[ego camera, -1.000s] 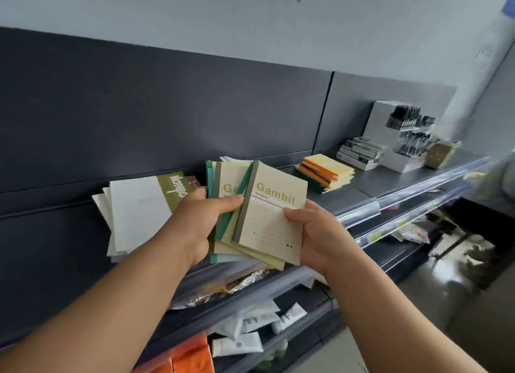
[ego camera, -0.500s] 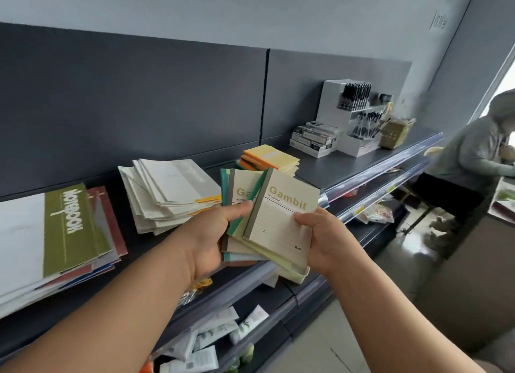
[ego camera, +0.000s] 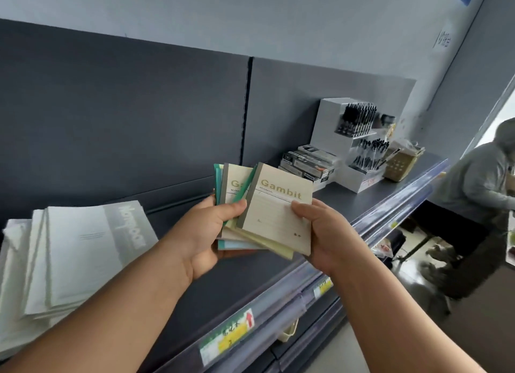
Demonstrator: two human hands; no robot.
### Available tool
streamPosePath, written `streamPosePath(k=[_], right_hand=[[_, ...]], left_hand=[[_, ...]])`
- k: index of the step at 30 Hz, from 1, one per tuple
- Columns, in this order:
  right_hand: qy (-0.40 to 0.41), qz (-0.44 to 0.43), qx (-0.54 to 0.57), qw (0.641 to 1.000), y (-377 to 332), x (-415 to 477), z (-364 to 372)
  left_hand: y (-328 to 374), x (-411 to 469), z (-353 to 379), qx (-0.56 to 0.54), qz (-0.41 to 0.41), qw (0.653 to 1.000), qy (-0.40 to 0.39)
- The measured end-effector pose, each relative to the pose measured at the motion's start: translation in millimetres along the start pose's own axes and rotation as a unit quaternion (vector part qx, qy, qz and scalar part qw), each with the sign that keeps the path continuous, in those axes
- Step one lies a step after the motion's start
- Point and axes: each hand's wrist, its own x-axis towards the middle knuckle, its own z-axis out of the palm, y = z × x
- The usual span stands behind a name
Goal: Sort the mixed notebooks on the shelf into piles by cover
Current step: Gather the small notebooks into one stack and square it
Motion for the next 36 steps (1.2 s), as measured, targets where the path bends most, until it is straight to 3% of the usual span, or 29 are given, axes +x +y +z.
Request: streamPosePath(k=[5,11,19,22,25,26,28,30,32,34,36], right_hand=[[-0.077,0.008,-0.049,0.996,-21.8,53.8,-3.0],[-0.146,-0.004,-0.134,0.98,-36.0,135.3,-8.0],[-0.282,0.031,-0.158,0.946,-60.6,210.4,-26.1],[-0.313,0.05,-0.184,0.93,-55.4,214.8,-22.5],[-0.319,0.018,-0.242,0.916,-47.1,213.7,-17.3],[-0.305,-0.028,-0.298,0.904,-44.5,213.2,-16.7],[-0.268,-0.14,-0.455,0.838,-38.4,213.8,-17.4],[-0.254,-0.179,-0.547,0.777,-31.7,215.4,-21.4],[-0.252,-0.201,-0.575,0.752,-28.6,218.9,-25.1],[-0.243,-0.228,-0.53,0.78,-34.0,219.3,-25.2],[-0.251,-0.181,-0.402,0.862,-44.7,212.5,-21.7]], left_hand=[[12.7,32.7,8.1,-0.02,0.038,0.997,0.061],[14.1,66.0,16.3,-0.038,0.109,0.972,0.205],[11.4,68.6,45.3,-0.126,0.192,0.882,0.411],[16.1,48.5,51.4,-0.152,0.232,0.843,0.461],[18.2,35.3,60.4,-0.154,0.249,0.829,0.477],[18.0,34.0,63.5,-0.155,0.248,0.83,0.475],[15.7,35.2,68.0,-0.151,0.242,0.837,0.467],[10.7,39.3,71.2,-0.141,0.229,0.848,0.456],[5.4,45.8,73.6,-0.128,0.212,0.867,0.432],[-0.4,55.5,75.1,-0.112,0.19,0.882,0.415],[-4.7,65.2,80.1,-0.09,0.17,0.893,0.406]])
